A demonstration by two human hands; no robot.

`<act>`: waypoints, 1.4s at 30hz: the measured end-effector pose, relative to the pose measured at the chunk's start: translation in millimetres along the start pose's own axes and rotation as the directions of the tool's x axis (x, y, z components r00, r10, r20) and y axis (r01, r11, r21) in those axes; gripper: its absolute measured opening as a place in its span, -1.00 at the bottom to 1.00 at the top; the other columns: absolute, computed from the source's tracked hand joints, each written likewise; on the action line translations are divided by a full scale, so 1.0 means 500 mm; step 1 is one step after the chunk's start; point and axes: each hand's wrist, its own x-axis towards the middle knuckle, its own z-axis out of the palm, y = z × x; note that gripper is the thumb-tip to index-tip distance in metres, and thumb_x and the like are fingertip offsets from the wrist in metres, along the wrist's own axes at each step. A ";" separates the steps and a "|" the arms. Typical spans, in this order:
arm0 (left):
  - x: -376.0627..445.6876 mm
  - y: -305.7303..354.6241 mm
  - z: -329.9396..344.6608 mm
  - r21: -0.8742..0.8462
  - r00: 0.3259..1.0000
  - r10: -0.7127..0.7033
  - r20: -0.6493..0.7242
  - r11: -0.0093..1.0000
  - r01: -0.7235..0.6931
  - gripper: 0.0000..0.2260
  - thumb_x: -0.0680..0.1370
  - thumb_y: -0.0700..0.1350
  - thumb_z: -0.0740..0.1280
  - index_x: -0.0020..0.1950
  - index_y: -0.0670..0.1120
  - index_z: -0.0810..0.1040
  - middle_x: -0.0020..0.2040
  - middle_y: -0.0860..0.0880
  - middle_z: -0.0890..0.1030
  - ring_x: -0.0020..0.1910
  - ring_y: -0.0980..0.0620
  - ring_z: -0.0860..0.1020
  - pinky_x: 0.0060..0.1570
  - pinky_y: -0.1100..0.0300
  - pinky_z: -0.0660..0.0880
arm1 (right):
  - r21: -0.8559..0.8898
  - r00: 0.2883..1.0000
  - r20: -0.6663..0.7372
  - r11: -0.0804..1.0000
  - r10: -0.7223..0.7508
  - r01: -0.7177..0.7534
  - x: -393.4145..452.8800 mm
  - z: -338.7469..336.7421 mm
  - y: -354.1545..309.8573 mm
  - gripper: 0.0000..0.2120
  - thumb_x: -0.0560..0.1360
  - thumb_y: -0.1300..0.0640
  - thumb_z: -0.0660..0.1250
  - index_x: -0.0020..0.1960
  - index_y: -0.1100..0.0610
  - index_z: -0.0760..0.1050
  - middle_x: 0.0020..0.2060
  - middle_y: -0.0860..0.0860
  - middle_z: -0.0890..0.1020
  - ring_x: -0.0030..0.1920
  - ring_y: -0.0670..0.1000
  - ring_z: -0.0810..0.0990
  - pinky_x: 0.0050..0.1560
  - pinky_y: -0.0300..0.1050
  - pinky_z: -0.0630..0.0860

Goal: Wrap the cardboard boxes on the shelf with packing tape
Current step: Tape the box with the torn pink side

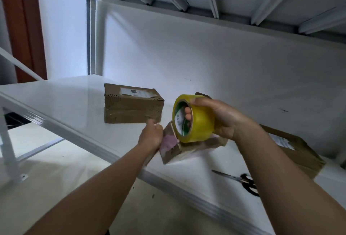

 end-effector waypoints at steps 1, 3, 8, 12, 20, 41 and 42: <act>-0.014 -0.007 0.003 -0.031 0.983 0.168 -0.066 0.985 -0.171 -0.73 0.62 -0.11 0.10 0.30 -0.10 0.39 0.21 -0.12 0.53 0.17 -0.10 0.51 0.10 0.05 0.49 | -0.017 1.000 -0.023 1.000 -0.002 0.001 0.011 0.011 -0.004 -0.77 0.33 0.14 0.44 -0.05 0.20 0.55 -0.33 0.06 0.67 -0.38 -0.02 0.65 -0.30 -0.13 0.62; -0.054 -0.021 0.000 -0.021 0.881 0.467 -0.077 0.882 -0.470 -0.66 0.58 0.00 0.17 0.35 0.04 0.33 0.23 0.05 0.48 0.21 0.05 0.47 0.08 0.19 0.46 | -0.101 0.993 -0.118 0.995 0.003 -0.015 0.035 0.022 -0.005 -0.86 0.43 0.07 0.40 -0.11 0.14 0.56 -0.39 0.02 0.66 -0.43 -0.05 0.63 -0.32 -0.16 0.61; -0.086 -0.042 0.002 0.088 0.835 0.495 0.239 0.846 -0.526 0.12 0.24 0.37 0.44 0.53 0.13 -0.23 0.52 0.09 0.10 0.47 0.06 0.16 0.42 0.05 0.25 | -0.201 0.963 -0.268 0.979 -0.024 -0.031 0.077 0.032 0.000 -0.73 0.42 -0.13 0.39 -0.24 0.07 0.57 -0.45 0.02 0.65 -0.51 -0.05 0.61 -0.46 -0.20 0.55; -0.087 -0.033 0.024 0.226 0.898 0.419 0.133 0.870 -0.439 0.12 0.30 0.28 0.46 0.54 0.03 -0.27 0.50 -0.04 0.19 0.45 -0.03 0.24 0.42 -0.07 0.24 | -0.189 0.963 -0.268 0.981 -0.011 -0.042 0.090 0.028 0.006 -0.70 0.42 -0.15 0.39 -0.13 0.10 0.55 -0.47 0.02 0.65 -0.50 -0.03 0.62 -0.43 -0.17 0.56; -0.077 -0.020 0.006 0.378 0.883 0.428 0.196 0.798 -0.470 -0.06 0.35 0.34 0.39 0.51 -0.07 0.01 0.42 -0.04 0.27 0.36 -0.03 0.30 0.37 -0.08 0.25 | -0.183 0.962 -0.230 0.964 0.146 -0.190 0.080 0.008 -0.006 -0.68 0.43 -0.14 0.37 -0.22 0.13 0.60 -0.40 0.08 0.65 -0.47 0.01 0.61 -0.34 -0.12 0.59; -0.063 -0.001 0.007 0.481 0.938 0.260 0.230 0.807 -0.342 -0.09 0.39 0.30 0.36 0.51 -0.09 -0.04 0.43 -0.08 0.20 0.41 -0.08 0.21 0.32 -0.06 0.18 | -0.501 0.889 -0.220 0.736 0.401 -0.455 0.004 0.002 0.039 -0.63 0.35 -0.11 0.40 -0.01 0.12 0.46 -0.35 0.08 0.69 -0.38 0.04 0.67 -0.39 -0.14 0.59; -0.063 0.001 0.007 0.489 0.938 0.242 0.250 0.804 -0.338 -0.12 0.40 0.33 0.34 0.50 -0.06 0.00 0.43 -0.08 0.19 0.41 -0.08 0.21 0.31 -0.07 0.19 | -0.519 0.874 -0.227 0.706 0.430 -0.482 0.001 0.002 0.058 -0.68 0.40 -0.11 0.37 -0.03 0.11 0.44 -0.36 0.06 0.68 -0.39 0.02 0.66 -0.41 -0.16 0.58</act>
